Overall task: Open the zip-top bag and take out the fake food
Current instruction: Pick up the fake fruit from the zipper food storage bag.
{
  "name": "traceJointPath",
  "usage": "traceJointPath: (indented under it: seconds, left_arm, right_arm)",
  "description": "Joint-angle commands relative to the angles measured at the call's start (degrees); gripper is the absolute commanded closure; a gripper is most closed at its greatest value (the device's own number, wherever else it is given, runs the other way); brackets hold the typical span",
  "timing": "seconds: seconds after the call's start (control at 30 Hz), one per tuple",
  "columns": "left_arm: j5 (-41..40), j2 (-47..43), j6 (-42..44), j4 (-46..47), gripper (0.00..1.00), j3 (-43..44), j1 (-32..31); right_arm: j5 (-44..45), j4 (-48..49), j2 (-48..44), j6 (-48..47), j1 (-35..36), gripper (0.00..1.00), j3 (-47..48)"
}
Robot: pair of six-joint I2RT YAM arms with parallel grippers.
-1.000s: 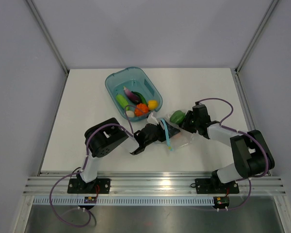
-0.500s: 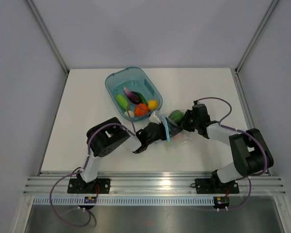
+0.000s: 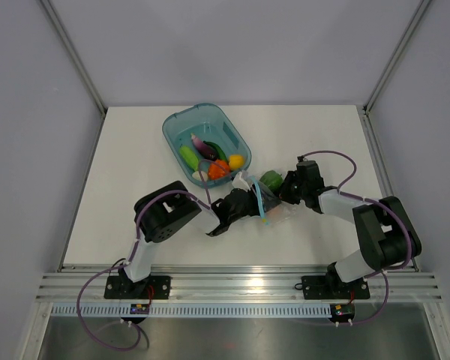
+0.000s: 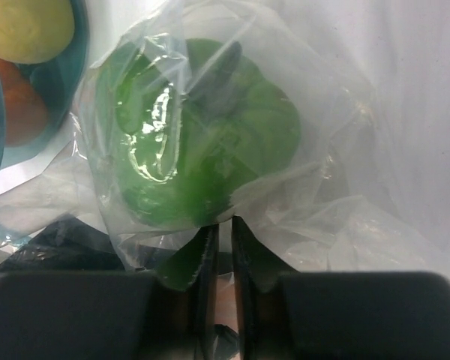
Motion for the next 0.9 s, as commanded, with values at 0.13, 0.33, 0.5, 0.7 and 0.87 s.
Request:
traceJointPath:
  seconds: [0.13, 0.33, 0.5, 0.7, 0.87]
  left_arm:
    - [-0.38, -0.39, 1.38, 0.46, 0.39, -1.26, 0.05]
    - [1.12, -2.15, 2.26, -0.33, 0.22, -2.06, 0.14]
    - [1.82, -1.8, 3.23, -2.87, 0.21, -0.66, -0.21]
    - [1.03, -0.75, 4.81, -7.01, 0.31, 1.81, -0.65]
    - [1.65, 0.31, 7.62, -12.89, 0.34, 4.53, -0.92]
  right_arm:
    - [5.12, -4.56, 1.3, 0.42, 0.74, 0.92, 3.63]
    - [6.89, -5.54, 1.74, 0.51, 0.74, 0.95, 4.16]
    - [6.45, -5.54, 2.45, 0.43, 0.74, 0.96, 4.51]
    - [5.75, -5.19, 2.18, 0.51, 0.74, 0.96, 4.24]
    - [5.84, -5.45, 2.36, 0.43, 0.74, 0.96, 4.6]
